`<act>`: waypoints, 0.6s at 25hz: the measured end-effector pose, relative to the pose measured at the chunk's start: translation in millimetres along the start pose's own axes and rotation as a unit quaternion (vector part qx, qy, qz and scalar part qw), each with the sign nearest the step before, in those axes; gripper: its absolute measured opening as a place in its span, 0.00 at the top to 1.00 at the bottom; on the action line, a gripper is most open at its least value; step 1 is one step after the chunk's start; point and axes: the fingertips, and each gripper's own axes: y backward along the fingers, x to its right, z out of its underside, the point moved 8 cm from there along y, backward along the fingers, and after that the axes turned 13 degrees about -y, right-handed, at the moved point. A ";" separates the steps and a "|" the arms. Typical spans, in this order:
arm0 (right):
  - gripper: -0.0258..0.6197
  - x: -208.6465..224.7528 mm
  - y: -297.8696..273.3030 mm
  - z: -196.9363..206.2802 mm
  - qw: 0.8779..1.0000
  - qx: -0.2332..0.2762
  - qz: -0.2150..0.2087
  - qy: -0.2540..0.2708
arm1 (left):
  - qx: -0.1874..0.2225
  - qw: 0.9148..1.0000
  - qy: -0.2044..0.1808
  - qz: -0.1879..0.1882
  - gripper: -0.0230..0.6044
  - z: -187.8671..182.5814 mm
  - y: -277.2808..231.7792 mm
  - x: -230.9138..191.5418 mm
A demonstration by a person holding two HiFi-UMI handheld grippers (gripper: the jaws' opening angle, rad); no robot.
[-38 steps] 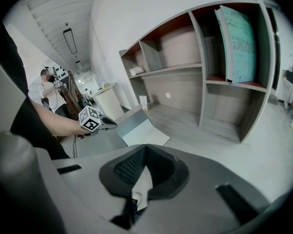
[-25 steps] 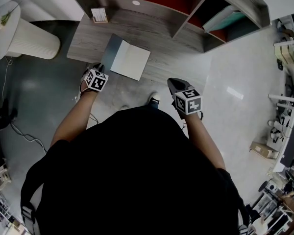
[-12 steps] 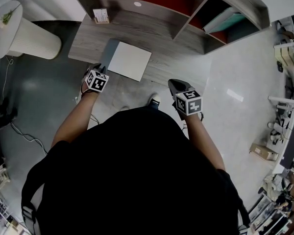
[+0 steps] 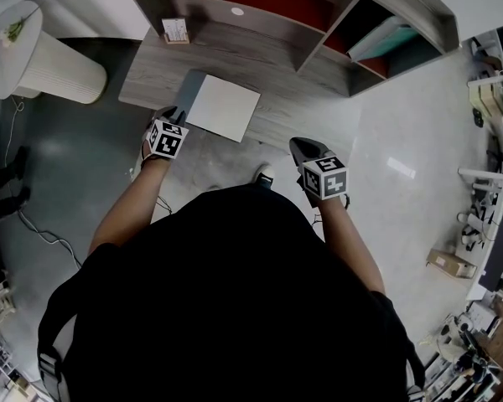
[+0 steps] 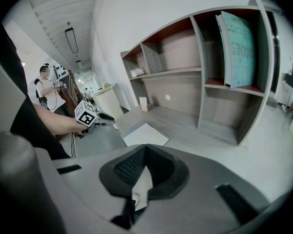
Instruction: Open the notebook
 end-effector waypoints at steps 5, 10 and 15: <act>0.96 -2.4 1.8 -3.6 1.000 0.005 0.001 0.003 | 0.026 0.999 0.029 0.008 0.81 -10.1 7.9 -3.2; 0.96 -6.5 2.3 -6.5 1.000 0.008 0.000 0.006 | 0.067 0.997 0.047 0.002 0.81 -21.6 19.3 -6.8; 0.96 -10.9 3.4 -6.2 1.000 0.009 0.000 0.009 | 0.083 0.995 0.060 0.012 0.81 -26.8 28.0 -2.4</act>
